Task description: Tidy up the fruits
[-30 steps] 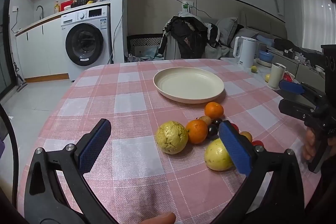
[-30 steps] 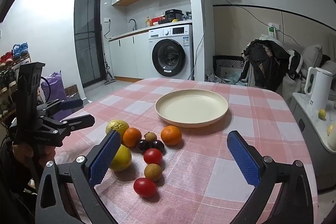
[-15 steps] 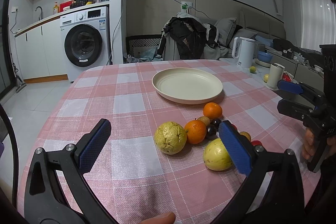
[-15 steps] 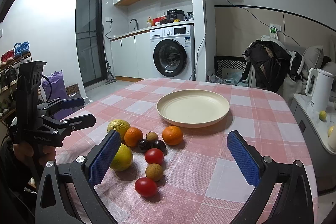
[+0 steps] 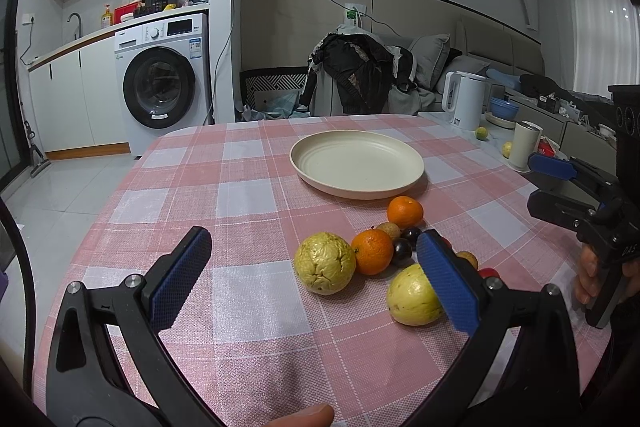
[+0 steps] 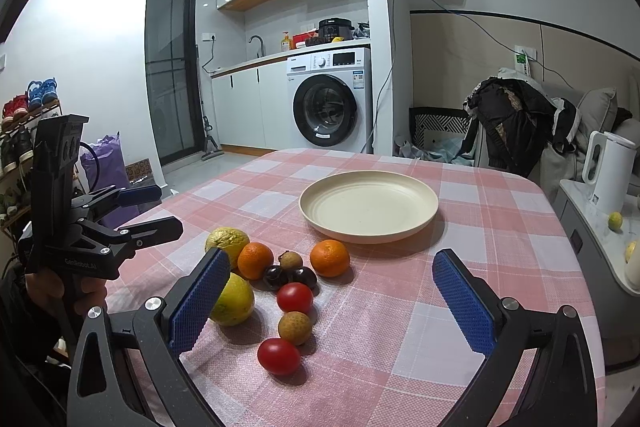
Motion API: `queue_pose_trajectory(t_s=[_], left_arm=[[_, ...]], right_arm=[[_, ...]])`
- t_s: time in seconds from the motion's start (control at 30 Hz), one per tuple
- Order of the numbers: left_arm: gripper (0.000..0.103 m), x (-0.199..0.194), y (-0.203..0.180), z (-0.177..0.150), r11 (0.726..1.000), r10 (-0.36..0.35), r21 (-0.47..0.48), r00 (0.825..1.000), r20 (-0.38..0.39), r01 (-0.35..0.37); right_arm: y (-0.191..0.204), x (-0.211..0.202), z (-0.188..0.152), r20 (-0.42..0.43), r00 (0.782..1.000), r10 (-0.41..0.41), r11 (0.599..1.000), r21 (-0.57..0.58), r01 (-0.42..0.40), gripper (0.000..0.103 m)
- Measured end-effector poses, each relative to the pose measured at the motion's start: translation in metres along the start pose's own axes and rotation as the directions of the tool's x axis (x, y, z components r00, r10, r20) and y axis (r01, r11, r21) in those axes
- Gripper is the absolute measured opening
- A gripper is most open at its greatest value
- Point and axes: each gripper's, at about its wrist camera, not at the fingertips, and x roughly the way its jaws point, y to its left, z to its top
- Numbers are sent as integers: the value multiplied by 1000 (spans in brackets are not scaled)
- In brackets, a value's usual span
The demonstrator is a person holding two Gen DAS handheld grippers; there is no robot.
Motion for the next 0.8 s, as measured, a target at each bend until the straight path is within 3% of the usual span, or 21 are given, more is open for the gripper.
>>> queue_pose_trajectory(t_s=[0.8], left_arm=[[102,-1,0,-1,1000,1,1,1000,3,-1]], right_arm=[[1,0,0,0,1000,0,1000,-2,0,103]])
